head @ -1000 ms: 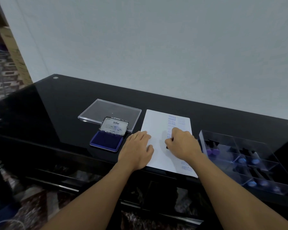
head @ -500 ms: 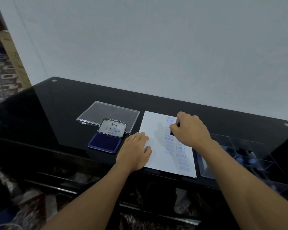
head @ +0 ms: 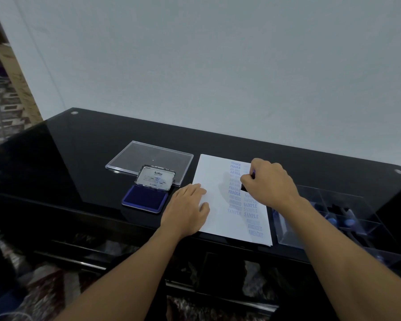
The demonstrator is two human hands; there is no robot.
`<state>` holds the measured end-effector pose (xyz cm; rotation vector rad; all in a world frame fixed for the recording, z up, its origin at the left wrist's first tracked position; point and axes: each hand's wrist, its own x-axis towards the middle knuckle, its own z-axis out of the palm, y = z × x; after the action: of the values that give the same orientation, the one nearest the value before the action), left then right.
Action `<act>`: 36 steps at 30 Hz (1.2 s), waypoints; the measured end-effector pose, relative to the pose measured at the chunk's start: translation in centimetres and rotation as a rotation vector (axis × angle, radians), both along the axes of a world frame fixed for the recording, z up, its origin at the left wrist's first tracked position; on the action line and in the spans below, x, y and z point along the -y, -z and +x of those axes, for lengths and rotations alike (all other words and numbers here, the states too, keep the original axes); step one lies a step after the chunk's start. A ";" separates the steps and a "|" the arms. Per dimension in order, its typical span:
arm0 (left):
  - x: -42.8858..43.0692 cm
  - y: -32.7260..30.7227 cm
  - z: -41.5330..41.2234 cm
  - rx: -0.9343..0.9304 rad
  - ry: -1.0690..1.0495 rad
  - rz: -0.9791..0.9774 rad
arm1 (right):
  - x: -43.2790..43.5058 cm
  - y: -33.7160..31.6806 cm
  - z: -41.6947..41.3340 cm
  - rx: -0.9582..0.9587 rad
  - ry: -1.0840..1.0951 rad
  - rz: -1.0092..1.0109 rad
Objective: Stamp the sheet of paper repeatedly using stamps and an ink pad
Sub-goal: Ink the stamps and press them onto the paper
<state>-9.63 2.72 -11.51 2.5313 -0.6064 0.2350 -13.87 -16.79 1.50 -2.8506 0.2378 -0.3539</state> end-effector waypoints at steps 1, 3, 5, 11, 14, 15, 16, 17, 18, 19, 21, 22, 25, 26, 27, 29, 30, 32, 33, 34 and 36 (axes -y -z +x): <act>-0.1 -0.1 0.1 -0.019 0.004 -0.015 | 0.0 0.0 -0.1 0.002 0.006 -0.001; -0.2 -0.3 0.2 -0.067 0.007 -0.063 | 0.1 -0.1 -0.3 0.000 0.019 -0.003; -0.3 -0.6 0.3 -0.127 0.007 -0.126 | 0.2 -0.2 -0.6 -0.006 0.022 -0.002; -0.9 -2.2 0.4 -0.247 -0.011 -0.361 | 0.0 -0.8 -1.3 -0.003 0.011 -0.009; -2.1 -3.9 0.4 -0.195 0.005 -0.340 | -0.7 -1.1 -1.2 -0.006 -0.009 -0.003; -2.7 -4.5 0.4 -0.163 0.004 -0.334 | -1.0 -1.1 -1.1 -0.006 -0.019 -0.001; -3.4 -5.1 0.6 -0.133 -0.007 -0.331 | -1.5 -1.1 -1.0 -0.005 -0.031 0.002; -4.3 -5.6 0.7 -0.110 -0.028 -0.330 | -2.1 -1.1 -0.8 -0.005 -0.044 0.008; -5.2 -6.1 0.9 -0.092 -0.055 -0.330 | -2.7 -1.0 -0.6 -0.009 -0.059 0.014; -6.1 -6.4 1.2 -0.082 -0.079 -0.325 | -3.4 -0.9 -0.4 -0.016 -0.072 0.019; -8.3 -6.6 1.8 -0.075 -0.131 -0.293 | -5.1 -0.5 0.2 -0.028 -0.113 0.023; -9.5 -6.6 2.0 -0.072 -0.157 -0.276 | -6.1 -0.3 0.5 -0.032 -0.139 0.027; -13.0 -6.3 2.7 -0.084 -0.240 -0.260 | -9.3 0.6 1.3 -0.053 -0.215 0.042; -14.1 -6.1 2.9 -0.088 -0.277 -0.255 | -10.3 1.0 1.5 -0.058 -0.244 0.043; -15.1 -5.9 3.1 -0.085 -0.314 -0.250 | -11.2 1.3 1.8 -0.062 -0.271 0.040; -16.9 -5.3 3.5 -0.089 -0.380 -0.238 | -12.9 1.8 2.3 -0.070 -0.314 0.029; -17.6 -5.0 3.7 -0.095 -0.405 -0.227 | -13.6 2.1 2.6 -0.078 -0.332 0.027; -18.7 -4.2 4.0 -0.093 -0.437 -0.196 | -15.1 2.5 3.3 -0.104 -0.365 0.024; -19.1 -3.8 4.2 -0.083 -0.442 -0.178 | -15.7 2.8 3.7 -0.117 -0.380 0.020; -19.5 -3.4 4.4 -0.072 -0.441 -0.151 | -16.3 3.0 4.1 -0.125 -0.395 0.020; -19.9 -2.5 4.9 -0.076 -0.444 -0.089 | -17.3 3.4 4.8 -0.133 -0.423 0.030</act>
<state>-4.73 22.67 -8.97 2.5451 0.0031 0.3115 -9.05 0.55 -1.90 -2.7980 -0.3305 -0.0730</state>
